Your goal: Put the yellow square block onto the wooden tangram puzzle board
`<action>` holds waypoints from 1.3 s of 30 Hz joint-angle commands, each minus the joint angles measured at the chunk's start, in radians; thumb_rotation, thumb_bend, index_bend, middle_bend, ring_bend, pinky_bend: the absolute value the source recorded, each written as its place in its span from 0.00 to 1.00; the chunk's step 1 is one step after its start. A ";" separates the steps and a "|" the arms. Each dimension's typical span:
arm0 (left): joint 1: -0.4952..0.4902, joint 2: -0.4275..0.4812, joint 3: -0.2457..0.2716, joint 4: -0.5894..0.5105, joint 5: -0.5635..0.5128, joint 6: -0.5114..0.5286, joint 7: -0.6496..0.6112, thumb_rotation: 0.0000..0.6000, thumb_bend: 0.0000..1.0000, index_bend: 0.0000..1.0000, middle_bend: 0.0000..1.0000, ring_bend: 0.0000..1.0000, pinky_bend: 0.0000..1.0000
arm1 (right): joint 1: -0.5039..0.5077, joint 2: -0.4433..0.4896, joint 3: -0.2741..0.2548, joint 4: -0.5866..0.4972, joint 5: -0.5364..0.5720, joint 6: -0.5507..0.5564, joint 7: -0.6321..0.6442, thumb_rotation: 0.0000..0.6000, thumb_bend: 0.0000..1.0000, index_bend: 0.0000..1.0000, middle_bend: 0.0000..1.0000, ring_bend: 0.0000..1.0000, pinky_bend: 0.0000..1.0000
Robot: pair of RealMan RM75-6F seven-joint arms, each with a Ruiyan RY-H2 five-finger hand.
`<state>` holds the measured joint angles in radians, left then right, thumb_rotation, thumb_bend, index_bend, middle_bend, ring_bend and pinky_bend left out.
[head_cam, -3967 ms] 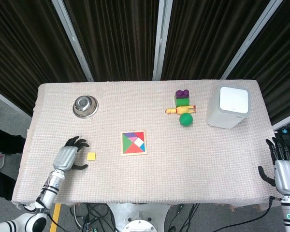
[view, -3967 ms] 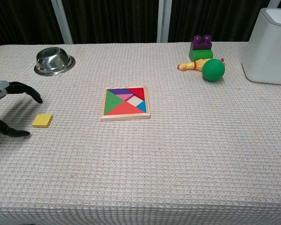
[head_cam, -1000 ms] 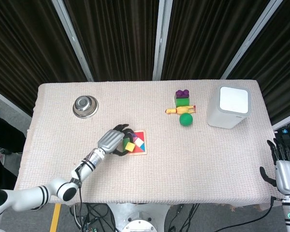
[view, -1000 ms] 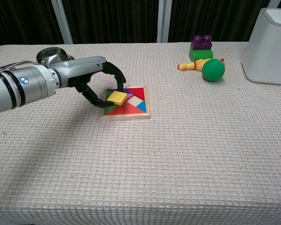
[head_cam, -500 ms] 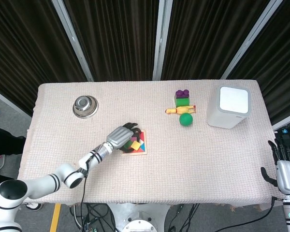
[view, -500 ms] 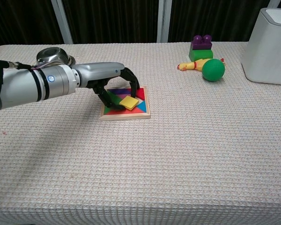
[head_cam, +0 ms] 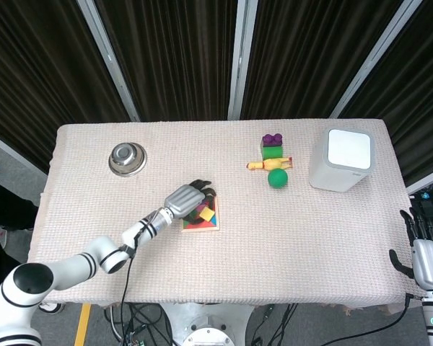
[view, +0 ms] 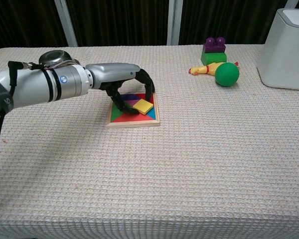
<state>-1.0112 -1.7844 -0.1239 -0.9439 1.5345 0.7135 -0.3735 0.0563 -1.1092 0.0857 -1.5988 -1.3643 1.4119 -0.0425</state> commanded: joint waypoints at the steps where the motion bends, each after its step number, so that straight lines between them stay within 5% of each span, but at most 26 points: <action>1: -0.011 -0.009 0.007 0.019 -0.001 -0.007 -0.013 1.00 0.32 0.48 0.20 0.04 0.09 | 0.000 0.000 0.000 0.002 0.002 -0.001 0.002 1.00 0.27 0.00 0.00 0.00 0.00; 30: -0.026 -0.001 0.058 0.055 0.009 0.044 -0.059 1.00 0.26 0.34 0.20 0.04 0.09 | -0.001 -0.002 0.000 0.010 0.007 -0.007 0.008 1.00 0.27 0.00 0.00 0.00 0.00; 35: 0.003 0.050 0.047 -0.020 -0.003 0.104 -0.020 1.00 0.26 0.34 0.20 0.04 0.09 | -0.002 0.000 0.002 0.011 0.007 -0.004 0.017 1.00 0.27 0.00 0.00 0.00 0.00; 39: 0.119 0.149 0.035 -0.185 -0.062 0.237 0.084 1.00 0.26 0.34 0.20 0.04 0.10 | -0.003 0.002 0.003 0.012 0.002 0.000 0.028 1.00 0.27 0.00 0.00 0.00 0.00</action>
<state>-0.9723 -1.7053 -0.0790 -1.0223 1.5147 0.8613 -0.3632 0.0533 -1.1079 0.0884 -1.5871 -1.3623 1.4117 -0.0146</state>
